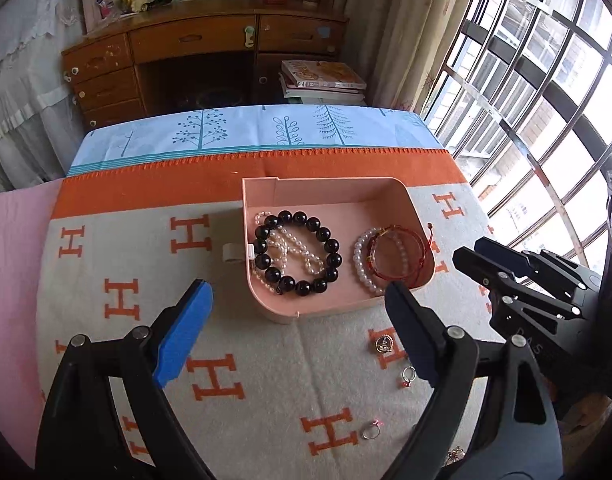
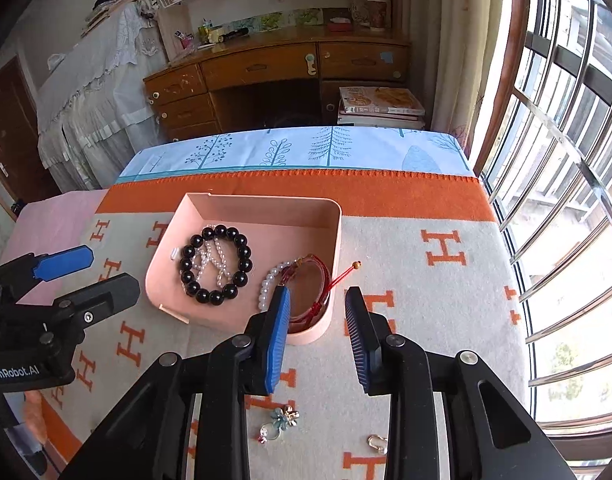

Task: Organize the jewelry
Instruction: 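Grasp the pink watch with the left tool while the right tool grasps the silver brooch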

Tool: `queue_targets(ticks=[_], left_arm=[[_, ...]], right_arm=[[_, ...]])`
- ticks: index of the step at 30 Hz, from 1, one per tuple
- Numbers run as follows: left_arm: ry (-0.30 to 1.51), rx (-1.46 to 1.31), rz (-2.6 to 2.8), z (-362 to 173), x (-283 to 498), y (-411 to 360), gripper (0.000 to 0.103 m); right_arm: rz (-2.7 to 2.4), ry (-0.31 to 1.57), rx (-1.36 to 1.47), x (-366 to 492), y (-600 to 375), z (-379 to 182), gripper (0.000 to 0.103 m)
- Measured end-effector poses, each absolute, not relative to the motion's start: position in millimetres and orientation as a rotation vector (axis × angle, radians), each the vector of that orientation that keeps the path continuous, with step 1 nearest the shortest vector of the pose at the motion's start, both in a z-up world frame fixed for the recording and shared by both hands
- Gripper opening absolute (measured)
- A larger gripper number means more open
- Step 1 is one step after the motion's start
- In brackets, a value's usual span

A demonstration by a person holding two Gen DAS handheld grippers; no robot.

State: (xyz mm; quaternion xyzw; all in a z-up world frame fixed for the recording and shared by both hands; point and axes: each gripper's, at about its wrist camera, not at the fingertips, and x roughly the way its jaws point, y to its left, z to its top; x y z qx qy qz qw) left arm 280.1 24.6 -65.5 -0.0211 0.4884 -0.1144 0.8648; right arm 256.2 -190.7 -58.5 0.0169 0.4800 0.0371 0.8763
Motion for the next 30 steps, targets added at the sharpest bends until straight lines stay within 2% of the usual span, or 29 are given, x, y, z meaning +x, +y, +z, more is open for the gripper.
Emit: queue_targets(ticks=[4,8,30], left_arm=[[0.993,-0.056,-0.226,-53,257,31,0.087],[0.969,-0.063,-0.226,-42,234,34,0.087],[0.897,-0.073,-0.182,10,105,91,0.087]], right_arm=[[0.094,0.974,0.011,229,-185,-48,0.03],[0.11,0.95,-0.001,201,-180,-38,0.035],[0.171,0.877,-0.031,51,-187,5,0.037]])
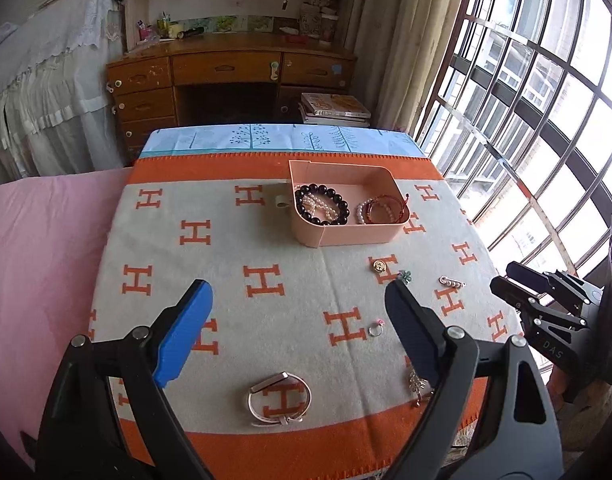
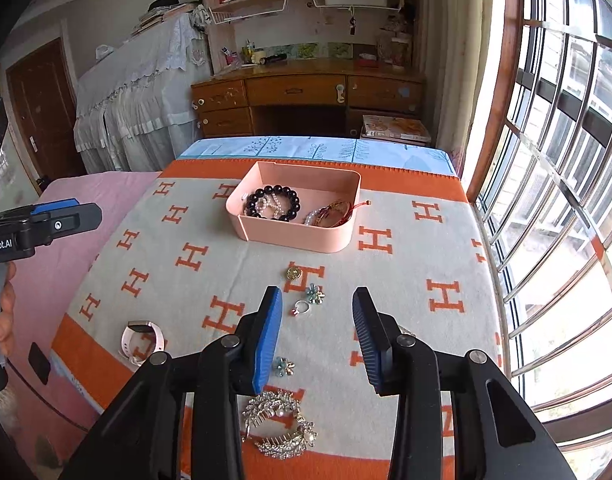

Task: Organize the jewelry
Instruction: 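Grasp the pink watch with the left tool while the right tool grasps the silver brooch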

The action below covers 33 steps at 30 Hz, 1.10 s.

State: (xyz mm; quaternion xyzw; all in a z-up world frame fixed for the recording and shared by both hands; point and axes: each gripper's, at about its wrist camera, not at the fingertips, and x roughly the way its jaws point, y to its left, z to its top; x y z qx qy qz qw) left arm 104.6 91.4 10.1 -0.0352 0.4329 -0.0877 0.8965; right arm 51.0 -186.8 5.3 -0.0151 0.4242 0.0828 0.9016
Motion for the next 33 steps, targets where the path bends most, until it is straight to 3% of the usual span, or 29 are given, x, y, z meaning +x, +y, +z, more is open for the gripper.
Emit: queue_targets(ticks=[10,18,27,33], left_arm=[[0.958,-0.091,-0.158,-16,69,117,0.086],[1.109,-0.22,-0.133,-83,59,136,0.086],[1.164,-0.264,-0.099,-128,58,140,0.071],[1.178,-0.229,-0.107,-138,63,129,0.066]], right_arm=[[0.187,0.894,-0.035,6,-197,7,0.037],[0.201,0.995,-0.039,-3,-197,-34,0.037],[0.271,1.115,-0.141,5,-182,-98,0.037],[0.306,1.16,-0.193,15,-173,-120,0.025]])
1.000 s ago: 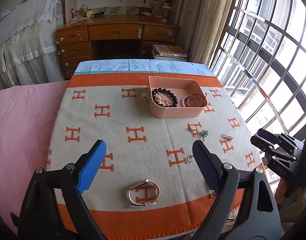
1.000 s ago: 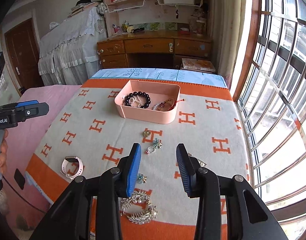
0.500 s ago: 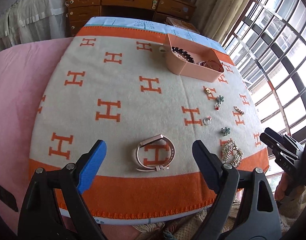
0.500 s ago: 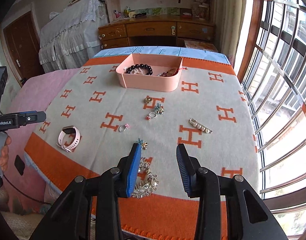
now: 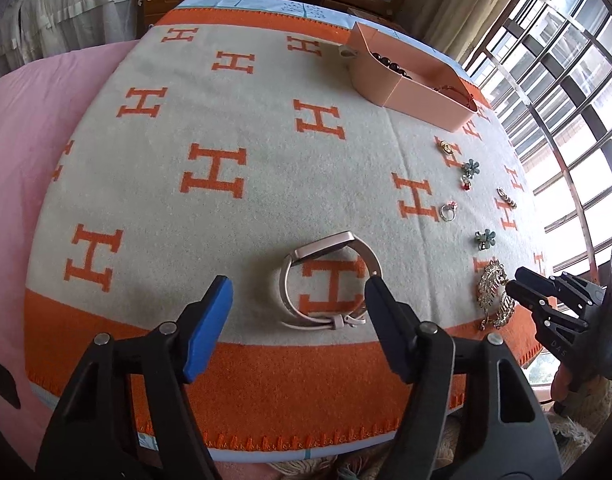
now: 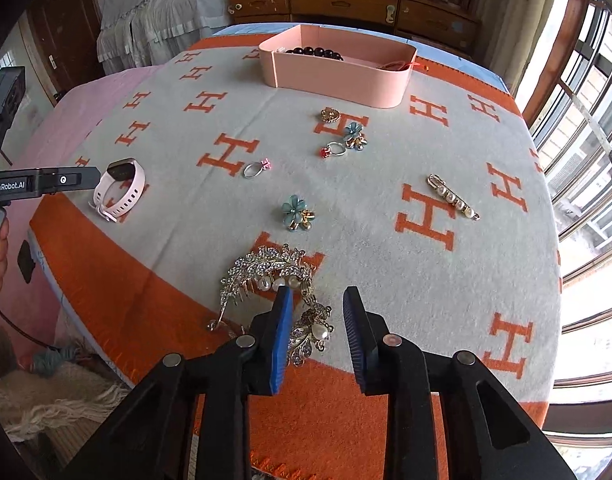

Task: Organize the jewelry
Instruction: 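Grasp the pink watch with the left tool while the right tool grasps the silver brooch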

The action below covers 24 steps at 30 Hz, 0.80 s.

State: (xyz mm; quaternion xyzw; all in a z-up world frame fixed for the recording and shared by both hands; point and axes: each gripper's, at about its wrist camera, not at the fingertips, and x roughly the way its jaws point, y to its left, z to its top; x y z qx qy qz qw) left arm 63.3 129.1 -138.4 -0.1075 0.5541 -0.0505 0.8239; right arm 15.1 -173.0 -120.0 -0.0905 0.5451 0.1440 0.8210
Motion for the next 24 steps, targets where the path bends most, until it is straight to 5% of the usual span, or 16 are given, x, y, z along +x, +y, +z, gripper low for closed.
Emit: queue_targets(ticks=[10,13,20,22,24], left_arm=[[1.197,-0.221,-0.09,-152,73,125,0.062],[1.22,-0.215,-0.083,-157,76,124,0.045],[1.221,-0.138,-0.073,-161,80,111,0.039],[1.217,-0.109,-0.065,-161,81,107,0.025],[1.22,-0.11,-0.064,-161,82,105,0.024]], right_arm=[[0.347,1.185,-0.273,28,-157,-135,0.018],[0.35,1.175,-0.286,27,-154,-136,0.017],[0.358,1.164,-0.257,27,-158,-136,0.017],[0.359,1.159,-0.255,27,-158,-136,0.017],[0.361,1.157,-0.249,26,-159,-136,0.017]])
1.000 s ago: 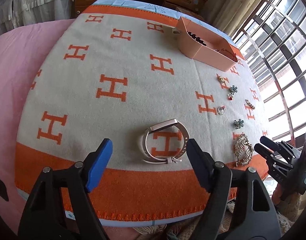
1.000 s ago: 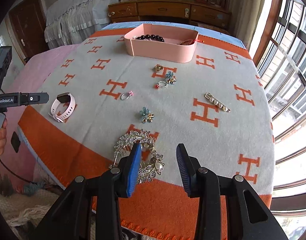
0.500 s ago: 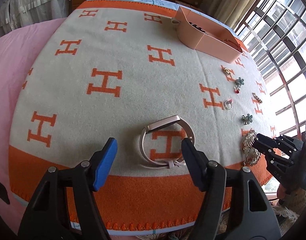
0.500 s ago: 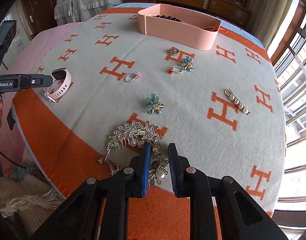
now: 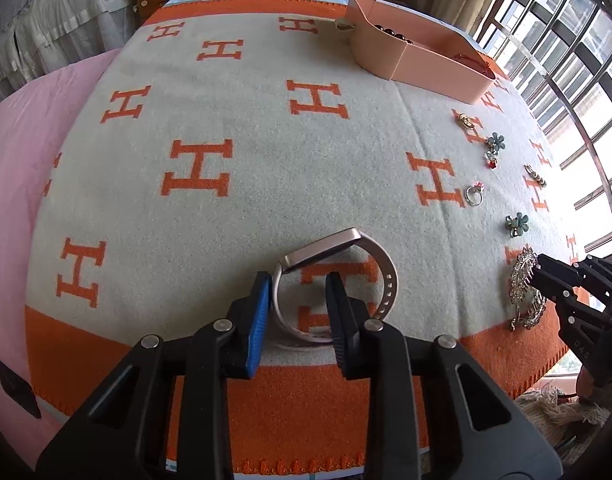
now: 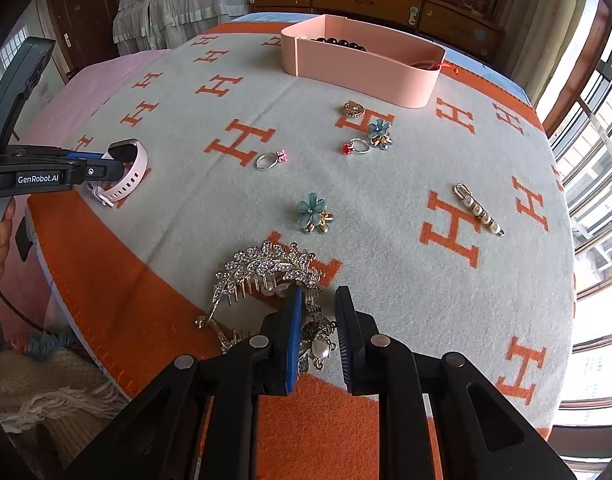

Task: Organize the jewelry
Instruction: 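Grasp the pink watch with the left tool while the right tool grasps the silver brooch, then carry the watch and brooch over the pink box and lower them in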

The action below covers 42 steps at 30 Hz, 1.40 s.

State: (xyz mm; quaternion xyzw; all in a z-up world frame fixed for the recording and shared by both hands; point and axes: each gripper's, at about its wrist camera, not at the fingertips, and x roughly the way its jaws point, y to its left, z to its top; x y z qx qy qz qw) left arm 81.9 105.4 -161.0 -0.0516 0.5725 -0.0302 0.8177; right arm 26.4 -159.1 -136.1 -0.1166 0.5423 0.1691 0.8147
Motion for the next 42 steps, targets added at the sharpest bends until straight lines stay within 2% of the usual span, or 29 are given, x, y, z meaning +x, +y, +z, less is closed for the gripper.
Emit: queue_targets(ticks=[2,3,6,19,25,42], left_arm=[[1.223,-0.109,-0.071,-161,82,104,0.018],[1.223,-0.106,-0.071,-161,82,104,0.012],[1.225,-0.122,-0.08,-162,81,104,0.005],[1.138,-0.172,-0.131,-137,71,99,0.003],[1.093,-0.172,-0.153,-119,68,94,0.003],[0.935,-0.127,-0.194,-53,74,84,0.003]], right_arm=[[0.365,1.159,-0.239,27,-160,-136,0.017],[0.367,1.16,-0.237,28,-161,-136,0.017],[0.371,1.162,-0.234,29,-161,-135,0.016],[0.359,1.158,-0.191,31,-166,-125,0.014],[0.363,1.119,-0.181,29,-167,-106,0.011],[0.359,0.995,-0.188,29,-161,-46,0.01]])
